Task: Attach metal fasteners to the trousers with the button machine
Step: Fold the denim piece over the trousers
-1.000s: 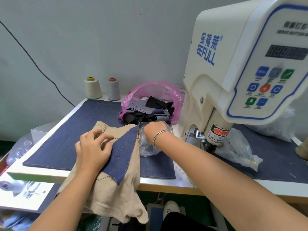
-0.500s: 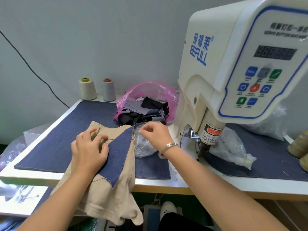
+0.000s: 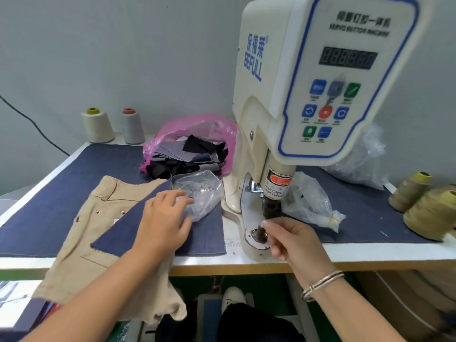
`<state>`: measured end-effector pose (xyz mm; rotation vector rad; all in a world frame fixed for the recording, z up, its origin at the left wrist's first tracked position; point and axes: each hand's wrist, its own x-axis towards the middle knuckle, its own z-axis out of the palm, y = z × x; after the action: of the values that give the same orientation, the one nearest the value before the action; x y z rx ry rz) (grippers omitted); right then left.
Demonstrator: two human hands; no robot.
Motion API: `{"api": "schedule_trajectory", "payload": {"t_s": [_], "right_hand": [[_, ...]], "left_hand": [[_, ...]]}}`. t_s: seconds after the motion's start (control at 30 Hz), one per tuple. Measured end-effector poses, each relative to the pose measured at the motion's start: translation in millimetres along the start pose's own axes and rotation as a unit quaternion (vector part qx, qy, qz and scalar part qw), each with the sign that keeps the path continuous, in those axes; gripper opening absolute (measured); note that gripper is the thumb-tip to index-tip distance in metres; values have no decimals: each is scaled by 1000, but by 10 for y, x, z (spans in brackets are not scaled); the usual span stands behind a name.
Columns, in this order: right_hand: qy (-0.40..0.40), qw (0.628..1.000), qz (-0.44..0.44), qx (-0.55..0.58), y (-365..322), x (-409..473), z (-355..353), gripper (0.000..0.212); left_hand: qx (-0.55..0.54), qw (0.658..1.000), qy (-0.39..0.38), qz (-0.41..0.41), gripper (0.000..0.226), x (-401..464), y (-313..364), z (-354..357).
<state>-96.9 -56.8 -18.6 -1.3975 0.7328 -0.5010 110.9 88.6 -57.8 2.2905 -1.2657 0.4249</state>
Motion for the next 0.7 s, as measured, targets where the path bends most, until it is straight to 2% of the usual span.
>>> {"api": "schedule_trajectory", "payload": {"t_s": [0.07, 0.13, 0.2, 0.27, 0.33, 0.43, 0.7], "right_hand": [[10, 999, 13, 40, 18, 2, -94, 23], [17, 996, 33, 80, 58, 19, -104, 24], [15, 993, 49, 107, 88, 34, -70, 24], [8, 991, 51, 123, 102, 40, -36, 24], [8, 990, 51, 132, 111, 45, -23, 23], [9, 987, 65, 147, 132, 48, -24, 26], [17, 985, 69, 156, 124, 42, 4, 22]], "left_hand": [[-80, 989, 11, 121, 22, 8, 240, -5], [-217, 960, -42, 173, 20, -17, 604, -11], [-320, 936, -70, 128, 14, -60, 905, 38], [-372, 925, -43, 64, 9, -97, 1058, 131], [-393, 919, -15, 11, 12, -123, 1109, 196], [-389, 921, 13, -22, 10, -154, 1166, 252], [-342, 938, 58, 18, 10, -161, 1158, 295]]}}
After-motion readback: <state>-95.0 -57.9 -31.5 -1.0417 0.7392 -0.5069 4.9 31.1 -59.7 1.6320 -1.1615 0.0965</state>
